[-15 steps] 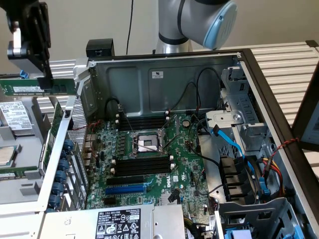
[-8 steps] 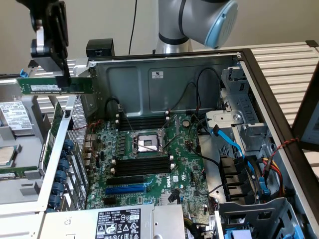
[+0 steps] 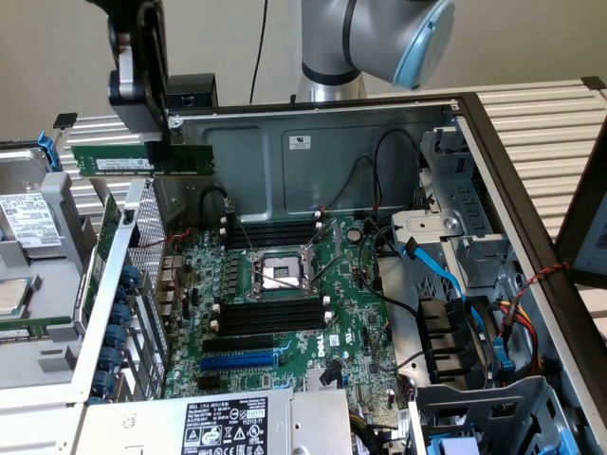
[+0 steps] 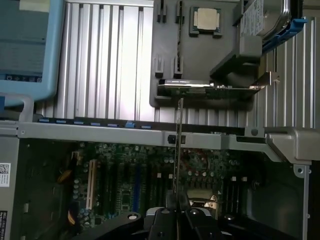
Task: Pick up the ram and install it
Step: 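Pick up the ram and move it above insertion slot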
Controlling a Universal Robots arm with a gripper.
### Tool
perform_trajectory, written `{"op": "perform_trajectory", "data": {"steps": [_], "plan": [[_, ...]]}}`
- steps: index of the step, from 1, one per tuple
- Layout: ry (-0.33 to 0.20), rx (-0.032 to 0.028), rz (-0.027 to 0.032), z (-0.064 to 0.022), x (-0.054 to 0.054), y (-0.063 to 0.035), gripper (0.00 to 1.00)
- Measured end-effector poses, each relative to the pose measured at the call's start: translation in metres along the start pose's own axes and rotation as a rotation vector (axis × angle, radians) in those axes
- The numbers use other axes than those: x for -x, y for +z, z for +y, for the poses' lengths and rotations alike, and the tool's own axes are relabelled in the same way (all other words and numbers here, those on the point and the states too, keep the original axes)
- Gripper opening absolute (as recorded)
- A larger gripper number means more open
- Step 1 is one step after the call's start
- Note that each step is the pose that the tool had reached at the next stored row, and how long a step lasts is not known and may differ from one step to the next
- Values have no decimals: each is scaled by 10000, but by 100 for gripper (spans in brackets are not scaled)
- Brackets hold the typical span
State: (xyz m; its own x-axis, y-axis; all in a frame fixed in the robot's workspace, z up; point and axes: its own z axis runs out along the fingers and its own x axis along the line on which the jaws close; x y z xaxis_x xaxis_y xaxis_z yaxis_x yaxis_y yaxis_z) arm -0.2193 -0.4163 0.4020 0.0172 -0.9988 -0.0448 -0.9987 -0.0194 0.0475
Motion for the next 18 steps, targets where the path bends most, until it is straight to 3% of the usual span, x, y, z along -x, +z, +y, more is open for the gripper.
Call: {"op": "perform_trajectory", "data": {"steps": [18], "plan": [[-225, 58, 10, -806, -13, -38, 14]]}}
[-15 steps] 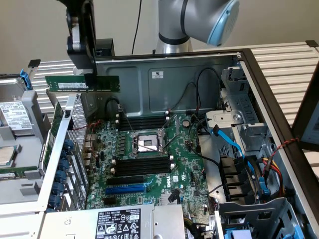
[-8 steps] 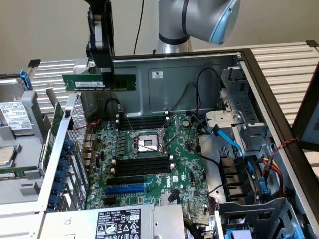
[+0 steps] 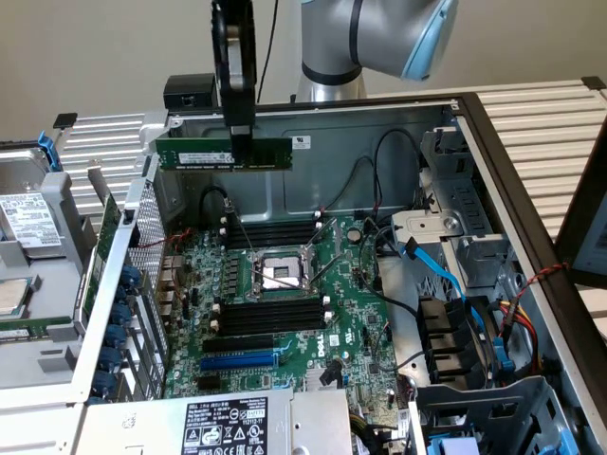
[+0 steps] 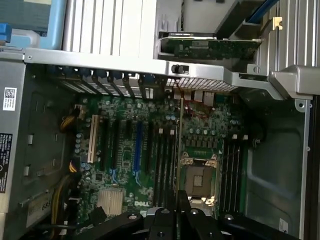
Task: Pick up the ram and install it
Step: 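Pick up the ram and move it above insertion slot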
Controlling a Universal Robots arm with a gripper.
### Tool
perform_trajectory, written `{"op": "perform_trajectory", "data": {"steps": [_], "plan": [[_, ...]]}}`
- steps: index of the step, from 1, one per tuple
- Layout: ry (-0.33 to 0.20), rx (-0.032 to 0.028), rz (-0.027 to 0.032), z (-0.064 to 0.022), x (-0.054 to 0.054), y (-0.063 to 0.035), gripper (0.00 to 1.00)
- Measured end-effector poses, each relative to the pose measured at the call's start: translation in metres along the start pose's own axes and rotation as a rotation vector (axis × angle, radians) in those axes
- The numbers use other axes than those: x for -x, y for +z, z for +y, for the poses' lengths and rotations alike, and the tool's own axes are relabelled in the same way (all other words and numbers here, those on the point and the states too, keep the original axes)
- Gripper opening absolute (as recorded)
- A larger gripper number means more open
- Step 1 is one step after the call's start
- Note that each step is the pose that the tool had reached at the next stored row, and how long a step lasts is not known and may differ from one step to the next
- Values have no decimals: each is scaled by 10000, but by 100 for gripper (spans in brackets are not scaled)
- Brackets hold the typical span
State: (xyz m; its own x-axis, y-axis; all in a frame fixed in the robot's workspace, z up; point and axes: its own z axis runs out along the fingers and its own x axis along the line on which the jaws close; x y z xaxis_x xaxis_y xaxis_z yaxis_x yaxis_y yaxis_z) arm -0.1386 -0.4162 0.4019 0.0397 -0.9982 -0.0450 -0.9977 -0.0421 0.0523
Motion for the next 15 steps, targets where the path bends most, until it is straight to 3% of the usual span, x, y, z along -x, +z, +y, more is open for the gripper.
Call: {"op": "perform_trajectory", "data": {"steps": [2, 6, 10, 12, 15], "plan": [[0, -29, 1, -57, 38, 6, 14], [42, -48, 0, -74, 75, 28, 14], [175, -200, -7, -74, 87, 35, 14], [254, -284, -40, -75, 89, 37, 14], [291, -325, -46, -78, 125, 56, 14]]}}
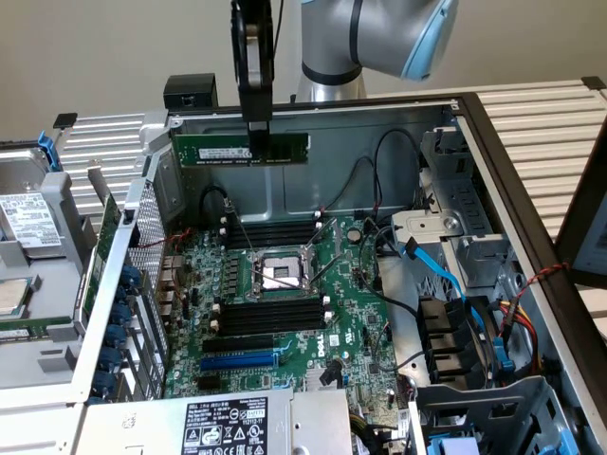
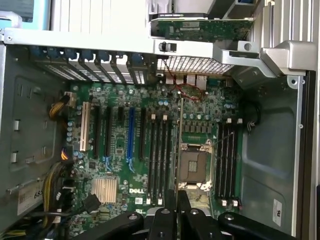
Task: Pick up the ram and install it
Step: 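Pick up the ram and move it above insertion slot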
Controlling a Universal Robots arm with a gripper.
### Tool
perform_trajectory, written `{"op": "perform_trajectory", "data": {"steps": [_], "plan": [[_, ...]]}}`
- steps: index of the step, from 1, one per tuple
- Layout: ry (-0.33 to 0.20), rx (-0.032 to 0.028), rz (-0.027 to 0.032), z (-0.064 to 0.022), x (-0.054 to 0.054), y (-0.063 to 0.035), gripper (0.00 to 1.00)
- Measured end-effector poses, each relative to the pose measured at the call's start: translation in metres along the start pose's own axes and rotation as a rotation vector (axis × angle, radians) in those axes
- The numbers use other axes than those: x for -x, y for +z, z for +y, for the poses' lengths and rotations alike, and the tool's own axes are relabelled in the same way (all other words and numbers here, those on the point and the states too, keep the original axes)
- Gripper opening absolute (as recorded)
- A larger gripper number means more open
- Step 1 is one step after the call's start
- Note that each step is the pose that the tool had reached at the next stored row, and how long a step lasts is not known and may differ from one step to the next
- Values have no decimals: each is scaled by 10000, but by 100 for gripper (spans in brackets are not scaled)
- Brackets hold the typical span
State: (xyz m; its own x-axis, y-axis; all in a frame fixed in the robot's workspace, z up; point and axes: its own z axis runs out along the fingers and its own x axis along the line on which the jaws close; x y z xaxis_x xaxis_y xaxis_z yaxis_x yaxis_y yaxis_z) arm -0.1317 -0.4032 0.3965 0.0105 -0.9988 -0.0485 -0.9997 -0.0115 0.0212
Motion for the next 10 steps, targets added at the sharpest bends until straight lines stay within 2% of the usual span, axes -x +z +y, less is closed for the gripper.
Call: {"op": "perform_trajectory", "data": {"steps": [3, 4, 5, 6, 8, 9, 10], "plan": [[-2, -17, 15, -2, 112, 35, 14], [-1, -20, 42, -3, 154, 45, 14], [1, -25, 116, -3, 191, 52, 14], [3, -39, 261, -4, 220, 55, 14], [8, -95, 611, -4, 258, 58, 14], [10, -125, 760, -4, 272, 61, 14], [10, -196, 788, 1, 274, 64, 14]]}}
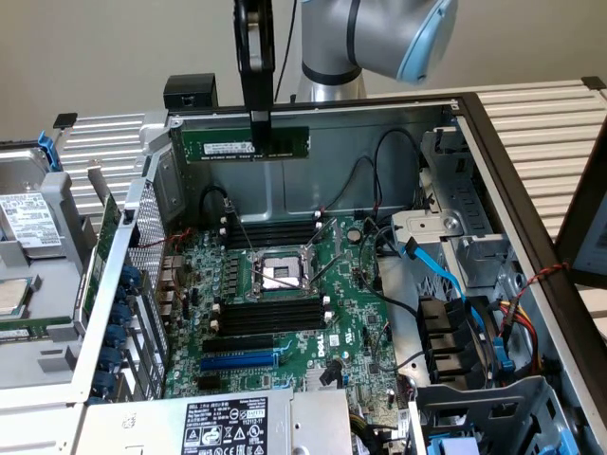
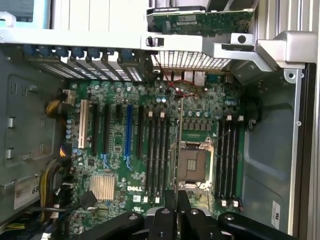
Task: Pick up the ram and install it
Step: 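Pick up the ram and move it above insertion slot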
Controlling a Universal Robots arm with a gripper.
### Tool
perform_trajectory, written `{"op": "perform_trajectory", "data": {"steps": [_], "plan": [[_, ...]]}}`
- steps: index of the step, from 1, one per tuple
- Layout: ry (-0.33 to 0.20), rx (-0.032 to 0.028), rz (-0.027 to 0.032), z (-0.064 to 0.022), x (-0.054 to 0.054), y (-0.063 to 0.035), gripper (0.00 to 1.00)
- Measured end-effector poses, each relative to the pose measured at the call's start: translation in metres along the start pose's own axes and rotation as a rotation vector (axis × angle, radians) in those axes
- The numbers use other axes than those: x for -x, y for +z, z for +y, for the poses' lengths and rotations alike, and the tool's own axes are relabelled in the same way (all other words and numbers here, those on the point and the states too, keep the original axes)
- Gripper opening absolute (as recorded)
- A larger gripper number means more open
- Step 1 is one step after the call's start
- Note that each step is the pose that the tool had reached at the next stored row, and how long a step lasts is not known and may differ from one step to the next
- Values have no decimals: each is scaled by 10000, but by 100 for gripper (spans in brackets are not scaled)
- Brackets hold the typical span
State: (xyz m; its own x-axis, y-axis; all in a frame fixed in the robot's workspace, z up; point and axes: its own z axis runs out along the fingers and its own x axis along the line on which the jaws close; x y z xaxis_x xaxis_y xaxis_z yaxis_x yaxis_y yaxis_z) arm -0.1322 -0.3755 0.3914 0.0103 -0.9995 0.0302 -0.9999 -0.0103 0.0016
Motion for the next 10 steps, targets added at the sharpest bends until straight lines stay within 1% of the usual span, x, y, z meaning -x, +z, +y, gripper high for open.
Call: {"op": "perform_trajectory", "data": {"steps": [1, 2, 3, 5, 7, 8, 9, 10], "plan": [[0, -28, -5, 5, 0, 3, 14], [1, -28, -13, 12, -3, 2, 14], [-3, -28, -73, 15, -19, 4, 14], [1, -60, -212, 41, -28, 18, 14], [0, -101, -410, 58, -33, 27, 14], [2, -118, -482, 62, -39, 35, 14], [2, -135, -513, 65, -49, 46, 14], [3, -150, -521, 66, -60, 65, 14]]}}
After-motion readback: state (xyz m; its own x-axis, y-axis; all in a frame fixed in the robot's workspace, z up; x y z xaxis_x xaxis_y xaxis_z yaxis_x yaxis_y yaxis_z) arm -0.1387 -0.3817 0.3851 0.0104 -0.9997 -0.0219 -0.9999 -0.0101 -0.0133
